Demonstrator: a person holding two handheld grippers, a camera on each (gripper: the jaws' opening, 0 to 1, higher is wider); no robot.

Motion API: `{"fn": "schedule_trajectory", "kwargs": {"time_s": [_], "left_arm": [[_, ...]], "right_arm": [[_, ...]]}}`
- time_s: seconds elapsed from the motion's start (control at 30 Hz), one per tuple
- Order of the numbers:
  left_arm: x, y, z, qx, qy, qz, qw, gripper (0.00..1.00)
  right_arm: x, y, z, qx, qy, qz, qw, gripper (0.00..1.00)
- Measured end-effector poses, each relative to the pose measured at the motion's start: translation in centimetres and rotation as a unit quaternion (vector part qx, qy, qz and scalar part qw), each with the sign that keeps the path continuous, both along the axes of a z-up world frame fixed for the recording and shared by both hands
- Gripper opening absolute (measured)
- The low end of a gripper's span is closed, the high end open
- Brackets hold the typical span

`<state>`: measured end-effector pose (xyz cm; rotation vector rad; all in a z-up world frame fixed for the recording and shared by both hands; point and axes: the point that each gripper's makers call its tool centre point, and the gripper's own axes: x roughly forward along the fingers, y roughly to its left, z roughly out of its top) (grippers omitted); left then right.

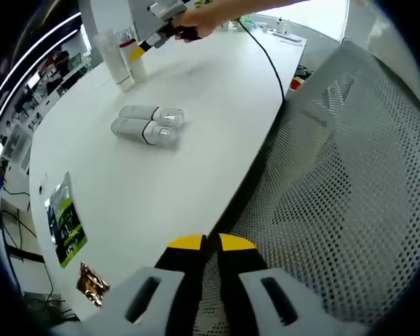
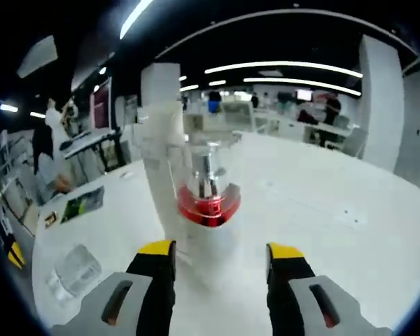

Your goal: Arrange the skincare products in the storage area until every visible bottle or jar stands upright without overlapping.

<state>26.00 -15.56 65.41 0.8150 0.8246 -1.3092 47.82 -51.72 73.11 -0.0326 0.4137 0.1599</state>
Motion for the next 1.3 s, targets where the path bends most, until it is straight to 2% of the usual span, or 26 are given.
{"fn": "schedule_trajectory", "kwargs": {"time_s": [0.07, 0.1, 0.13, 0.17, 0.27, 0.33, 0.43, 0.5, 0.83, 0.93, 1.03, 1.2, 1.3], "left_arm": [[0.0, 0.0, 0.0, -0.001, -0.001, 0.0, 1.0, 0.01], [0.0, 0.0, 0.1, -0.001, -0.002, -0.001, 1.0, 0.01], [0.0, -0.1, 0.1, -0.002, -0.002, -0.002, 1.0, 0.01], [0.0, -0.1, 0.1, -0.003, -0.003, -0.002, 1.0, 0.01], [0.1, -0.1, 0.2, -0.005, -0.006, -0.002, 1.0, 0.01], [0.1, -0.2, 0.3, -0.005, -0.007, -0.002, 1.0, 0.01], [0.2, -0.2, 0.3, -0.007, -0.01, 0.0, 0.9999, 0.01], [0.4, -0.1, 0.3, -0.006, -0.012, 0.003, 0.9999, 0.01], [0.9, 0.0, 0.6, -0.009, -0.023, 0.012, 0.9996, 0.01], [1.0, 0.0, 0.6, -0.009, -0.024, 0.014, 0.9996, 0.01], [1.1, 0.1, 0.6, -0.009, -0.025, 0.015, 0.9995, 0.0], [1.3, 0.1, 0.6, -0.01, -0.028, 0.017, 0.9994, 0.0], [1.6, 0.1, 0.9, -0.015, -0.034, 0.022, 0.999, 0.0]], "right_arm": [[0.2, -0.5, 1.5, -0.014, -0.026, -0.002, 0.9996, 0.52], [0.3, -0.5, 2.6, -0.034, -0.038, -0.003, 0.9987, 0.53], [0.3, -0.1, 3.9, -0.078, -0.05, 0.004, 0.9957, 0.54], [0.5, 0.9, 5.4, -0.098, -0.067, 0.022, 0.9927, 0.53], [1.0, 3.4, 7.9, -0.143, -0.097, 0.062, 0.983, 0.5], [1.6, 4.8, 8.4, -0.154, -0.102, 0.082, 0.9794, 0.5], [2.7, 5.7, 8.1, -0.172, -0.09, 0.09, 0.9768, 0.49], [3.1, 5.7, 7.0, -0.188, -0.057, 0.092, 0.9762, 0.47], [4.4, 6.1, 6.7, -0.204, -0.042, 0.076, 0.9751, 0.42], [4.3, 5.9, 6.6, -0.197, -0.033, 0.067, 0.9774, 0.4], [4.2, 5.9, 6.4, -0.209, -0.028, 0.069, 0.9752, 0.4], [3.8, 5.7, 6.0, -0.204, -0.015, 0.065, 0.9766, 0.37], [3.5, 5.9, 6.4, -0.211, -0.016, 0.066, 0.975, 0.38]]}}
